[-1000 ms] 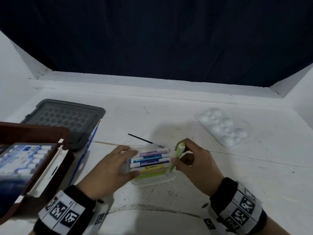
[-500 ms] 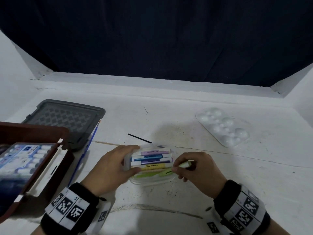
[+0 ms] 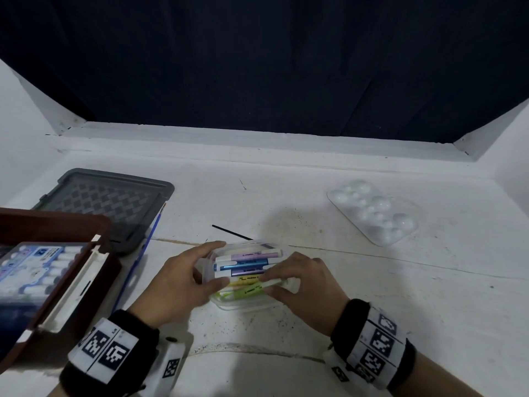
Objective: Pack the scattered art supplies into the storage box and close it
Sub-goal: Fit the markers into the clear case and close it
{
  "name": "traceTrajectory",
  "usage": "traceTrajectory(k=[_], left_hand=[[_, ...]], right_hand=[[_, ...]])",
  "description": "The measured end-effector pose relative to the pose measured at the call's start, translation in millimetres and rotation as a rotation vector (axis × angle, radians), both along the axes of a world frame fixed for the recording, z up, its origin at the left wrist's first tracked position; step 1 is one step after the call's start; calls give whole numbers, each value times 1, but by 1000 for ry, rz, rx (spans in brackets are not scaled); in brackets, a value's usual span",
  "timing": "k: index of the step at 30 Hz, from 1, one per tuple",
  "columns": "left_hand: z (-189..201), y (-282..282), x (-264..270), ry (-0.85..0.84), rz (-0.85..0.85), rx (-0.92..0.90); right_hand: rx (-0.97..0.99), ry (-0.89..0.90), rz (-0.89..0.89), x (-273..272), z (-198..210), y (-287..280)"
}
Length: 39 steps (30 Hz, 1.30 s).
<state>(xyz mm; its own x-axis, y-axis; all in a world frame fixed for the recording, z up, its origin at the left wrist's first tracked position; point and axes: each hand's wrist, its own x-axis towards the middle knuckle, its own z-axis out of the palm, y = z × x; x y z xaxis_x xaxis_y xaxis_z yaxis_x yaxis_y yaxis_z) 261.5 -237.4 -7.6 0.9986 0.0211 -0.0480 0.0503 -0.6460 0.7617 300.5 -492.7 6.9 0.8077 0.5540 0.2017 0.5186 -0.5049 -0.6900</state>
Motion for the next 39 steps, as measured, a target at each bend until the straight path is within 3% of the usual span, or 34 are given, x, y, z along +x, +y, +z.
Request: traceTrajectory(k=[4, 10, 17, 28, 39], left_hand=[[3, -1, 1, 11, 8, 32], [7, -3, 3, 1, 19, 46], [11, -6, 1, -1, 12, 35], [12, -5, 1, 29, 11, 11], [7, 0, 3, 30, 2, -40]], right_hand=[[8, -25, -12, 5, -2, 3], [-270, -339, 74, 10, 7, 11], [-231, -102, 50, 11, 8, 5], [-460, -74, 90, 18, 24, 19], [-387, -77, 71, 13, 23, 9]])
